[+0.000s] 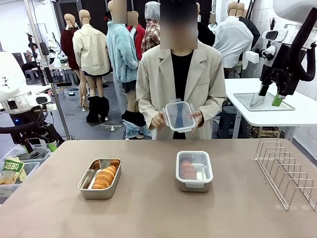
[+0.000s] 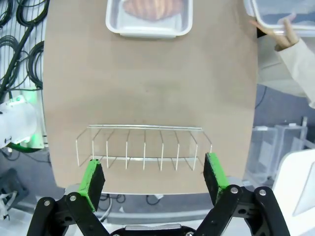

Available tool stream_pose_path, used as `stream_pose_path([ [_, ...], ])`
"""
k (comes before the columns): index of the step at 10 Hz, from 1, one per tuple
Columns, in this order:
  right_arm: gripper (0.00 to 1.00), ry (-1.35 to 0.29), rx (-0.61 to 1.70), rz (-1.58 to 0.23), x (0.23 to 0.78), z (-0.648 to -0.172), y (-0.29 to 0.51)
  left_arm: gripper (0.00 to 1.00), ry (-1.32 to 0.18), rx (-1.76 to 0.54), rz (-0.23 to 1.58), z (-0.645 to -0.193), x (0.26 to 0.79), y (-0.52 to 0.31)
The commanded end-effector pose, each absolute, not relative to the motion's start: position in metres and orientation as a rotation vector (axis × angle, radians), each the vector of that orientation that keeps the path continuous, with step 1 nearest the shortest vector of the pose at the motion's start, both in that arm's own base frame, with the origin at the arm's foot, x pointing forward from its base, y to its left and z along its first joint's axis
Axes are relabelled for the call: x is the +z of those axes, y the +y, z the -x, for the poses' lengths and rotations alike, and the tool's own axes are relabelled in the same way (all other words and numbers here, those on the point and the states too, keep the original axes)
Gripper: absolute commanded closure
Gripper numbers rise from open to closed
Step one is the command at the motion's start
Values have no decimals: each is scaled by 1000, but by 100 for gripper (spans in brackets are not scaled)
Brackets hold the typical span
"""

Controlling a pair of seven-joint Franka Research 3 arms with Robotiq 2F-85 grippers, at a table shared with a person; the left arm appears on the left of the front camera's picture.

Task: Place the bread in airtight containers.
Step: Release when the human grabs the Airtight Container lid.

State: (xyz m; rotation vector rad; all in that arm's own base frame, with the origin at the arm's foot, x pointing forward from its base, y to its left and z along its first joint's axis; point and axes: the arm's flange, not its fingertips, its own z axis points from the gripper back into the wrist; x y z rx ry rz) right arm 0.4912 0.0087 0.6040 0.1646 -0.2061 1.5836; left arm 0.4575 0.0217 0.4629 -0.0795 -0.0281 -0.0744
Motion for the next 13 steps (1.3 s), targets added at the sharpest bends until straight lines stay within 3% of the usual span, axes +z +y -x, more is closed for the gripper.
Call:
stream_pose_path([
  [1, 0, -194, 1583, -166, 606, -490, 7, 0, -28, -74, 72, -458, 465, 22],
  [13, 0, -194, 1583, -166, 606, -490, 7, 0, -28, -74, 72, -458, 465, 22],
])
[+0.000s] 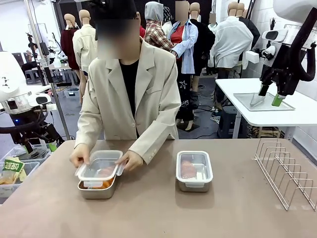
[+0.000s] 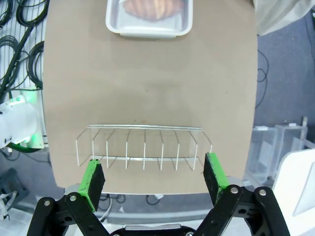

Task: Place the bread in airtight containers.
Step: Release when the human grabs the Airtight Container lid.

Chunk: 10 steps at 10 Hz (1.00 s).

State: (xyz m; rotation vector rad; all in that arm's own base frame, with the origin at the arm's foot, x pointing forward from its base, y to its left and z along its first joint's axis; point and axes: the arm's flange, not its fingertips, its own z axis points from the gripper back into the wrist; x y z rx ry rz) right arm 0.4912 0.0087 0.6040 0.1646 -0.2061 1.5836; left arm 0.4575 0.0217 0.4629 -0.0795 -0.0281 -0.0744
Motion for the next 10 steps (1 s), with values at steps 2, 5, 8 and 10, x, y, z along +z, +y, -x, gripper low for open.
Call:
stream_pose_path([
  [2, 0, -194, 1583, -166, 606, -490, 7, 0, -28, -74, 72, -458, 465, 22],
  [5, 0, -194, 1583, -166, 606, -490, 7, 0, -28, -74, 72, -458, 465, 22],
  [8, 0, -194, 1583, -166, 606, -490, 7, 0, -28, -74, 72, -458, 465, 22],
  [10, 0, -194, 1583, -166, 606, -490, 7, 0, -28, -74, 72, -458, 465, 22],
])
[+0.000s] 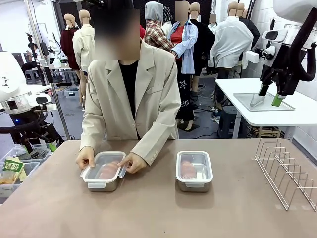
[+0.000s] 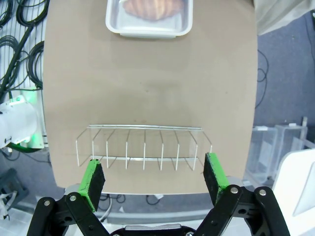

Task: Place the bread in airtight containers.
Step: Release when the human grabs the Airtight Container lid.

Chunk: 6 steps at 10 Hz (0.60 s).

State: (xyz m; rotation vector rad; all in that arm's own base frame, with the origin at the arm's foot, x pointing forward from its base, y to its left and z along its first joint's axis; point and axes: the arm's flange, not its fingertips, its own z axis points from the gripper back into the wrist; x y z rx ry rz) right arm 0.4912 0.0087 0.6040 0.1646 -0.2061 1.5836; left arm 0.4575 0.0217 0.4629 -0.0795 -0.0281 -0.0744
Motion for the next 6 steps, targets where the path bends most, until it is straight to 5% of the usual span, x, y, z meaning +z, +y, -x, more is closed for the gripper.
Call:
stream_pose_path([
  [1, 0, -194, 1583, -166, 606, -490, 7, 0, -28, -74, 72, -458, 465, 22],
  [6, 0, -194, 1583, -166, 606, -490, 7, 0, -28, -74, 72, -458, 465, 22],
])
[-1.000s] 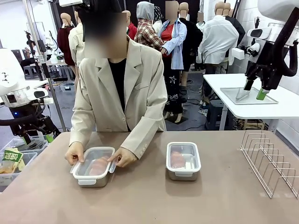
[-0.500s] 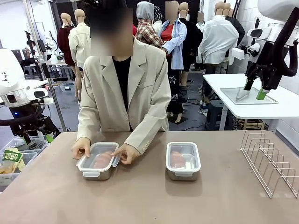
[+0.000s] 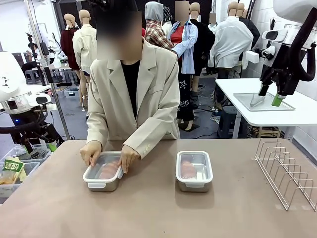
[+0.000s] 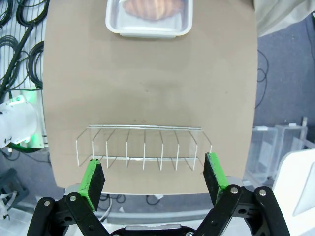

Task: Place the bread in airtight containers.
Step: Release when the human grabs the Airtight Container lid.

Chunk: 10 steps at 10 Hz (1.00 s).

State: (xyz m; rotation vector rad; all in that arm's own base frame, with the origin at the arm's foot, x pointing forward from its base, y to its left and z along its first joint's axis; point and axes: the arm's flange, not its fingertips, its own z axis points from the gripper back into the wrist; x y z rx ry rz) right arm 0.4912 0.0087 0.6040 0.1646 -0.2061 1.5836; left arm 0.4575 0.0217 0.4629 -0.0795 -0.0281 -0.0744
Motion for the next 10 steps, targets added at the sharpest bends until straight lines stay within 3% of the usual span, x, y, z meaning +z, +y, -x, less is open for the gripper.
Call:
stream_pose_path([
  [1, 0, -194, 1583, -166, 606, -490, 7, 0, -28, -74, 72, -458, 465, 22],
  [10, 0, -194, 1583, -166, 606, -490, 7, 0, -28, -74, 72, -458, 465, 22],
])
